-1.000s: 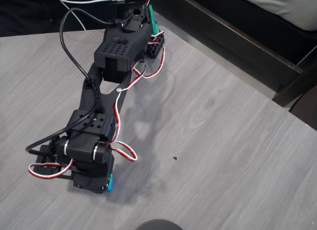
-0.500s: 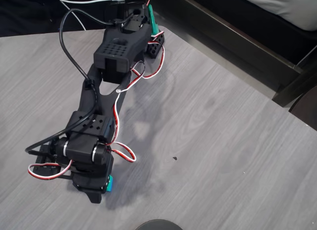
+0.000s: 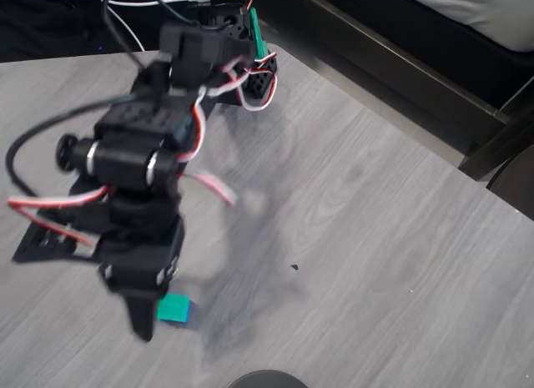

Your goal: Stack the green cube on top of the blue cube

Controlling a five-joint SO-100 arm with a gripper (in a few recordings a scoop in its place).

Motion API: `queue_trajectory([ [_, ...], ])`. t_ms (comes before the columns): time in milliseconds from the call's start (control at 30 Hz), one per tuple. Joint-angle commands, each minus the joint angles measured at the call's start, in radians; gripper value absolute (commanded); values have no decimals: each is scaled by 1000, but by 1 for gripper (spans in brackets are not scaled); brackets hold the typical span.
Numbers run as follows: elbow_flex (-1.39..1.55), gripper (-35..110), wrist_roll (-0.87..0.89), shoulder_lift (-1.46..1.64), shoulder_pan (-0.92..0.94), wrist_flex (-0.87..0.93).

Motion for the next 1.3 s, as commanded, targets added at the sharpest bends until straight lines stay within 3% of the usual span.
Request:
queue_trajectory([
  [0,276,32,-6,380,-71,5],
  [233,787,32,-3,864,-242,-35],
  [500,1658,32,-14,1626,-282,-454],
  [667,1821,29,-26,1735,-281,-457],
  [733,1891,0,-26,1799,-291,-479],
  [1267,2313,0,-32,2121,-318,-532],
])
